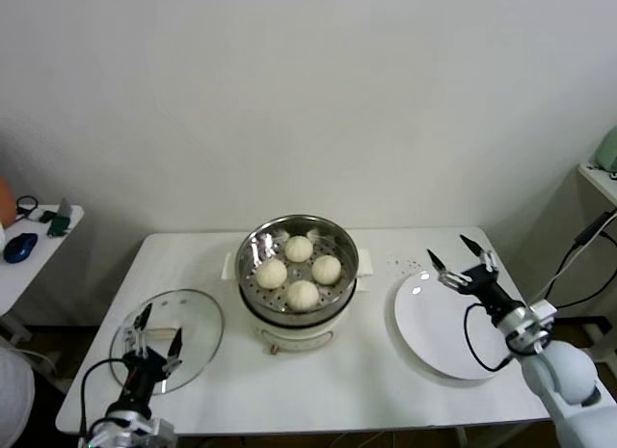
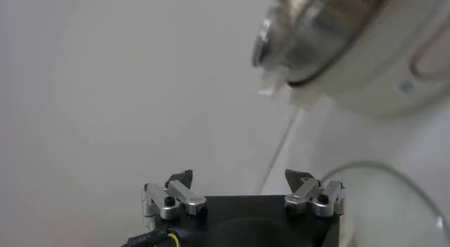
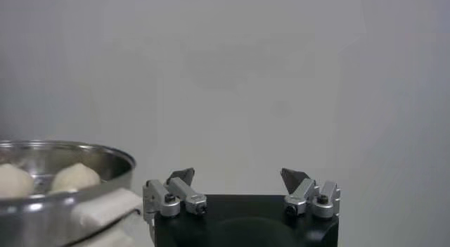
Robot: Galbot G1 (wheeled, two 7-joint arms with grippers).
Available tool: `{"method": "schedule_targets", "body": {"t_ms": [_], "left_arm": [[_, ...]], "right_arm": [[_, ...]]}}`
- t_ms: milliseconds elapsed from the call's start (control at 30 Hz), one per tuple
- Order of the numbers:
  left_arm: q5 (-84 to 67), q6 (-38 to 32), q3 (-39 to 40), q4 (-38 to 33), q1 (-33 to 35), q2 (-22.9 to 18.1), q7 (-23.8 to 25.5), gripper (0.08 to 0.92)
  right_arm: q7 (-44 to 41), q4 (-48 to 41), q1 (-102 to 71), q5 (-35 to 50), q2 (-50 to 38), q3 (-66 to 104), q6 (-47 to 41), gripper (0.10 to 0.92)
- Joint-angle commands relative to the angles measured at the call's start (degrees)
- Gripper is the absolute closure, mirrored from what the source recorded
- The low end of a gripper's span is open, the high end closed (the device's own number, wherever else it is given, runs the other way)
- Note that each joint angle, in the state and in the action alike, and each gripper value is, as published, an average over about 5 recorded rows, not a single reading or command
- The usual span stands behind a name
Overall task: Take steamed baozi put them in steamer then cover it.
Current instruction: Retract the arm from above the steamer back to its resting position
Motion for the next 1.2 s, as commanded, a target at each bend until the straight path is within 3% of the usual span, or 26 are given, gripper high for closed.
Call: {"method": "schedule_targets", "body": {"t_ms": [33, 300, 567, 1200], "left_arm": [[27.1, 0.7, 0.0, 9.2, -2.0, 0.5, -1.9, 0.177], [28.0, 0.3, 0.3, 19.9, -9.8, 0.0, -7.0, 0.177], [25.7, 0.1, 0.4, 27.4, -16.4, 0.7, -8.7, 0.177], [23.9, 1.3, 1.2, 34.3, -23.1, 2.0, -12.2, 0.177]], "right_arm": [[-0.4, 2.0, -13.8, -3.9, 9.6, 9.0, 0.5, 0.203], [-1.0, 2.2, -14.7, -5.8, 10.1, 9.1, 0.2, 0.203], [-1.5, 2.0, -15.0, -6.9, 10.6, 9.2, 0.0, 0.203], [-3.8, 1.1, -16.4, -9.8, 11.7, 10.6, 1.0, 0.203]]}}
